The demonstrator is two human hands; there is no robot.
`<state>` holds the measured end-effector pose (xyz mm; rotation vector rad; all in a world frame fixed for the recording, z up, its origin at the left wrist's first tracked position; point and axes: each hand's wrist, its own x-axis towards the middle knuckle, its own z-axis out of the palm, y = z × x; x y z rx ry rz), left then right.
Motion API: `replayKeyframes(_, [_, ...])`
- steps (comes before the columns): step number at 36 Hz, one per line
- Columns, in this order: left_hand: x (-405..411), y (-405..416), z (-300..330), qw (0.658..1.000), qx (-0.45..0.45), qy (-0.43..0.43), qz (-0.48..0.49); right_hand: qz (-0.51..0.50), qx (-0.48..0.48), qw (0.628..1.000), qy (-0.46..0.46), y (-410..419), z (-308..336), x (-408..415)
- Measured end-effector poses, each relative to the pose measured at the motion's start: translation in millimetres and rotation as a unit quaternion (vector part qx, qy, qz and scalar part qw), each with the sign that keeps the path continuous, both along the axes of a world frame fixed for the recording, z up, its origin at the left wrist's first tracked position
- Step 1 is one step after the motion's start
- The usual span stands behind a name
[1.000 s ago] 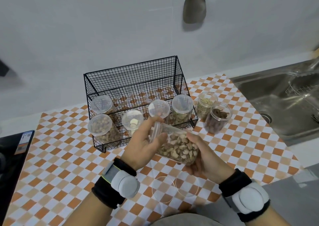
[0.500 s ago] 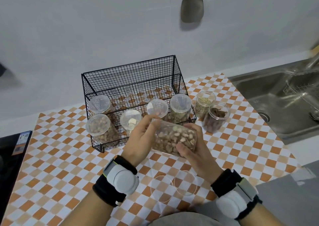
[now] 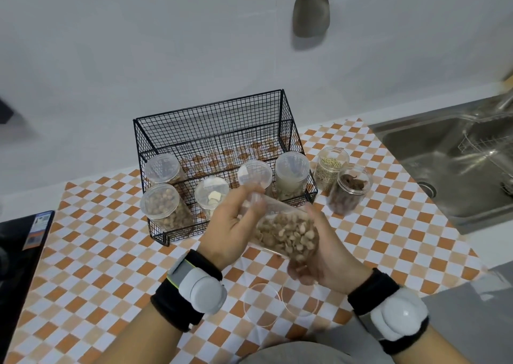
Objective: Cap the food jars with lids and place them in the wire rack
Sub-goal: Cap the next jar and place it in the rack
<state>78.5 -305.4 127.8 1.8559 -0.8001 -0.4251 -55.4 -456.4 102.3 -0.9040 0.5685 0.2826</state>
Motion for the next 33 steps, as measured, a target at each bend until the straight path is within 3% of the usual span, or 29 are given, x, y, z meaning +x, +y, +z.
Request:
replayKeyframes(2, [-1.6,-2.4,1.9,0.997,-0.032,0.069,0.023,-0.059,-0.099,0.989,-0.095,3.0,-5.5,-2.0])
replayKeyframes(5, [-2.9,-6.3,7.0,0.995,-0.047,0.073,0.043,-0.117,-0.302,0.924,-0.206,6.5,-10.1,-3.7])
replayKeyframes(8, [-2.8,-9.1,7.9,0.994,-0.045,0.091,0.042,-0.131,-0.375,0.885,-0.242,11.4,-10.1,-2.3])
replayKeyframes(11, [-3.2,-8.3,5.8,0.998,-0.028,0.037,0.032,-0.176,-0.281,0.925,-0.187,17.3,-0.9,2.2])
replayKeyframes(15, [0.7,-4.7,5.7,0.997,0.02,-0.074,-0.016,-0.129,-0.087,0.987,0.045,11.9,2.7,10.7])
replayKeyframes(17, [3.5,-1.5,4.5,0.998,0.025,-0.062,-0.018,-0.045,0.016,0.996,0.075,3.6,1.1,8.9])
replayKeyframes(19, [4.2,0.2,4.1,1.0,0.009,-0.009,-0.004,-0.015,0.054,0.997,0.044,-0.2,2.1,6.2])
replayKeyframes(21, [1.5,-0.1,6.3,0.999,-0.017,0.046,0.017,-0.042,0.023,0.999,-0.011,1.6,1.7,3.3])
replayKeyframes(23, [-0.5,-3.4,8.7,0.994,-0.038,0.091,0.036,-0.104,-0.106,0.983,-0.104,6.9,-1.9,0.3])
replayKeyframes(25, [-2.2,-7.1,10.3,0.991,-0.049,0.119,0.047,-0.135,-0.269,0.936,-0.184,11.2,-8.2,-1.1])
replayKeyframes(27, [-3.1,-10.0,9.8,0.99,-0.053,0.122,0.051,-0.135,-0.351,0.898,-0.228,16.0,-12.2,-0.5])
replayKeyframes(30, [-6.1,-11.0,4.3,0.994,-0.048,0.09,0.049,-0.191,-0.322,0.904,-0.207,19.9,-9.6,4.5])
replayKeyframes(33, [-5.5,-8.2,-1.3,0.999,-0.025,0.013,0.039,-0.21,-0.192,0.956,-0.066,19.0,0.9,12.7])
